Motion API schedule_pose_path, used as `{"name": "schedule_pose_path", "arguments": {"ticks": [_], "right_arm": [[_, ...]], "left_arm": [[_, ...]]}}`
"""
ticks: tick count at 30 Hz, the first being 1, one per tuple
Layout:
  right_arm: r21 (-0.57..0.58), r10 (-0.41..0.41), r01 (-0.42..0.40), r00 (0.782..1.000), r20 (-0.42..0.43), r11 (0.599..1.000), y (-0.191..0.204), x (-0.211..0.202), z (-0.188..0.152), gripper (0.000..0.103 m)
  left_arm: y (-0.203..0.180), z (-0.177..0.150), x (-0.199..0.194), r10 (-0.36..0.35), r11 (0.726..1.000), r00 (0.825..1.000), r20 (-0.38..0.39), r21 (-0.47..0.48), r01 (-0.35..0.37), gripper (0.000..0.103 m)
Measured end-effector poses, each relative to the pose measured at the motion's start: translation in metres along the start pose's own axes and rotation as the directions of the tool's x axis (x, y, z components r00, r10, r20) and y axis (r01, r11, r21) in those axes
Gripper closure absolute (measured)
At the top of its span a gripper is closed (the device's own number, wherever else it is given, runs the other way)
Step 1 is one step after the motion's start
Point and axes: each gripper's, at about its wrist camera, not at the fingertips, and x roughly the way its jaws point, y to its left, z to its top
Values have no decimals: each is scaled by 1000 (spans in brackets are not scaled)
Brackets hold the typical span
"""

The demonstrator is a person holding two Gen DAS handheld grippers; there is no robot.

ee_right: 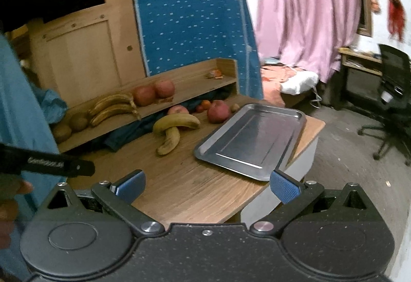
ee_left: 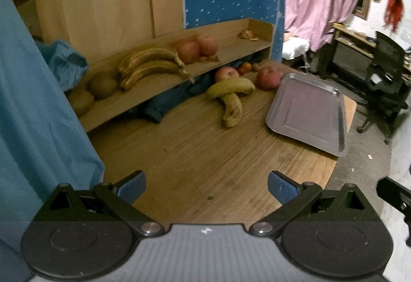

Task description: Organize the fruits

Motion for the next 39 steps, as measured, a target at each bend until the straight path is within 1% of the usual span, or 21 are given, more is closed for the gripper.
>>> {"name": "schedule_pose_path", "arguments": {"ticks": [3,6,10,14,16,19,21,23,25,28,30,32,36,39], "right_arm": [[-71,2,-1,1000,14,997,-13,3,6,1],[-124,25,-21,999,28,992,-23,7,13,1],[-137,62,-53,996,62,989,-35,12,27,1],[-148,90,-81,994,57,986,-44,25,37,1],[-158,91,-85,995,35,984,-47,37,42,1],[-167,107,-104,994,11,980,-53,56,49,1],[-173,103,-102,995,-1,980,-57,72,55,1],[-177,101,-103,995,-24,979,-62,93,62,1],[-179,100,-110,993,-64,978,-66,116,73,1],[-219,119,-140,987,-108,966,-66,146,86,1],[-241,121,-153,983,-141,958,-66,165,93,1],[-259,124,-160,981,-149,953,-65,181,101,1],[-293,117,-168,976,-183,941,-66,210,114,1],[-370,125,-202,967,-221,907,-63,233,120,1]], "left_arm": [[-9,3,8,31,999,999,-21,-38,-31,0],[-14,9,15,57,996,998,-35,-72,-60,0],[-16,21,24,73,993,997,-34,-91,-76,0],[-20,36,43,87,991,995,-55,-97,-92,0],[-21,44,53,95,989,993,-64,-107,-102,0],[-25,55,69,114,987,991,-68,-101,-121,0],[-27,62,82,118,987,991,-68,-99,-124,0],[-28,69,97,117,986,990,-73,-107,-125,0],[-27,78,117,112,984,990,-89,-126,-123,0],[-25,88,139,96,981,991,-96,-158,-110,0],[-27,94,155,87,982,990,-109,-159,-104,0],[-30,98,169,84,986,990,-113,-132,-98,0],[-40,103,192,92,994,987,-131,-43,-98,0],[-42,105,202,84,996,988,-131,-13,-86,0]]}}
